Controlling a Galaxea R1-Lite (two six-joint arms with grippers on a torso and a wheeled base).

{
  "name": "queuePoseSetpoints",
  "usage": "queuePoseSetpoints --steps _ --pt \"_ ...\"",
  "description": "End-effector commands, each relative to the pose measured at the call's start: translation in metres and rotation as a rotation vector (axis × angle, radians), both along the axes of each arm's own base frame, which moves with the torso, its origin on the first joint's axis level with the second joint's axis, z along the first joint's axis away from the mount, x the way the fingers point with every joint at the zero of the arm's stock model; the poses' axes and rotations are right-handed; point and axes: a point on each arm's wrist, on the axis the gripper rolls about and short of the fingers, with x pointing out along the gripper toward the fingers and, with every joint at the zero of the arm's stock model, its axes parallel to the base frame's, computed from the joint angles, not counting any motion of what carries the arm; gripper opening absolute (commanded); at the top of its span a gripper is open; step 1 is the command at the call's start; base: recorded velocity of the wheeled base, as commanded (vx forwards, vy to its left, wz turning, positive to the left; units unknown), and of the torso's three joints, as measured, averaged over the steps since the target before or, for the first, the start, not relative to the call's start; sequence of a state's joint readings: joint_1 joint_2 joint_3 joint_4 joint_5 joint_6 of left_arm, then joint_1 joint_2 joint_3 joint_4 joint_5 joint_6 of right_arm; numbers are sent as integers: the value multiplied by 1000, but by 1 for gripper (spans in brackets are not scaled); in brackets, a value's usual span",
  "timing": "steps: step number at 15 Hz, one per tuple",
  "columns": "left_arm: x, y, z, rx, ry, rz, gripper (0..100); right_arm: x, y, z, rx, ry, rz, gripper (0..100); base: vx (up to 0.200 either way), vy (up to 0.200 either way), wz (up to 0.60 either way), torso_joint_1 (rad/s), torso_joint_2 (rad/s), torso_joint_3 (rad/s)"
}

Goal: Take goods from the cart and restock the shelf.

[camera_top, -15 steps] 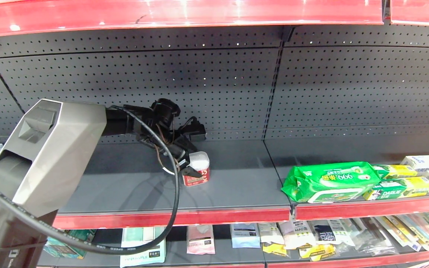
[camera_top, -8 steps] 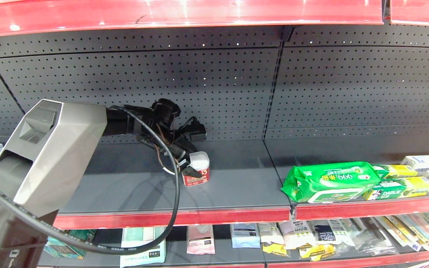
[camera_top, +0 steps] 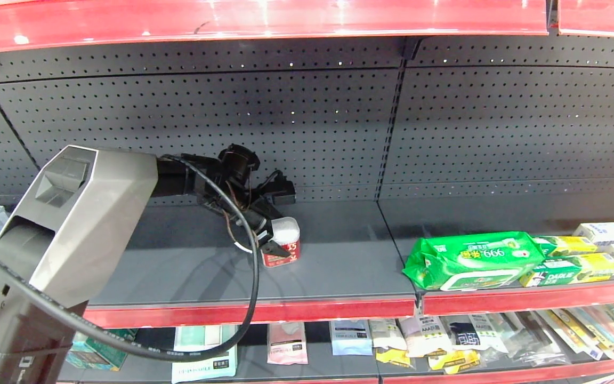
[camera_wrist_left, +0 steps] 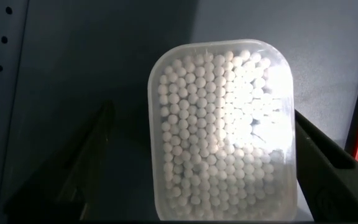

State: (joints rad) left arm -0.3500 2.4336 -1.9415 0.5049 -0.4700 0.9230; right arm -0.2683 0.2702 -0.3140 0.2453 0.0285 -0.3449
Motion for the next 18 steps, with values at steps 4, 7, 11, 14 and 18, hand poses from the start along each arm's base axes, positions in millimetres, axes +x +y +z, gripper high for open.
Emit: queuePoseSetpoints --steps 4,7,11,14,18 --pt "1 0 -2 -3 3 -1 100 0 0 0 -1 3 1 0 0 0 0 0 0 0" --pt "1 -1 -3 -5 2 -4 0 0 0 0 -1 3 1 0 0 0 0 0 0 0" --pt "1 0 -3 -4 0 -9 0 0 0 0 -1 3 1 0 0 0 0 0 0 0" --pt "-3 0 6 -29 6 -35 0 0 0 0 1 2 1 0 0 0 0 0 0 0" --pt "-13 25 26 4 0 -97 0 -1 0 -1 -3 -3 1 0 0 0 0 0 0 0"
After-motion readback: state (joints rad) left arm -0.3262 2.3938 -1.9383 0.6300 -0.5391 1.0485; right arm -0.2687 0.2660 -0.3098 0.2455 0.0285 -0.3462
